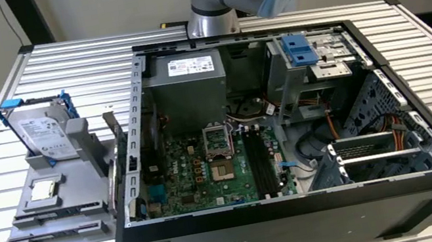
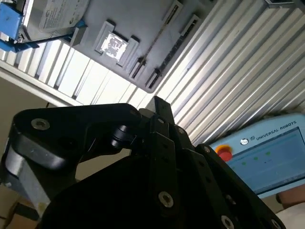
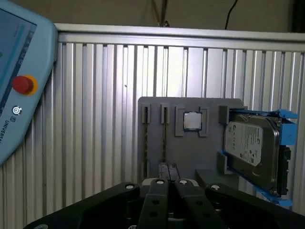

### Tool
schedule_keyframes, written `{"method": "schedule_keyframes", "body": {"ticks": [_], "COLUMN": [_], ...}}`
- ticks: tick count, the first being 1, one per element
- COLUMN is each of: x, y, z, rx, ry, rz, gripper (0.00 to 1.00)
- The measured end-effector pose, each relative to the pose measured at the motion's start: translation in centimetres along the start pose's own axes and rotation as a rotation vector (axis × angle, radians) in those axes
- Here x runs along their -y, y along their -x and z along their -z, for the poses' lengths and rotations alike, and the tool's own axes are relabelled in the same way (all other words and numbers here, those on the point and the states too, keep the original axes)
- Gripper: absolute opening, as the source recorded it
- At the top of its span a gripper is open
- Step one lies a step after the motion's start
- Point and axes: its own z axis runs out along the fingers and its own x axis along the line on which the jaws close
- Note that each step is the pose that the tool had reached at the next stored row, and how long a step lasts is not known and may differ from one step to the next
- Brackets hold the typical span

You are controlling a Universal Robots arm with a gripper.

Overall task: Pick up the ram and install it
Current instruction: 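Pick up the ram and move it above insertion slot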

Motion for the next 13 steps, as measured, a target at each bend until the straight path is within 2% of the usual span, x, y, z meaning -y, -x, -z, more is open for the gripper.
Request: {"method": "schedule_keyframes", "body": {"ticks": [2, 10, 11, 13], "x": [0.00, 0.00, 0.00, 0.00], "y": [0.00, 0.01, 0.01, 0.01], "z": [0.00, 0.00, 0.00, 0.00], "rx": [-0.0008, -0.0011, -0.0011, -0.0011], "ry": [0.0007, 0.0009, 0.0009, 0.0009], "rz": [0.030, 0.037, 0.037, 0.038], "gripper": [0.00, 0.00, 1.00, 1.00]}}
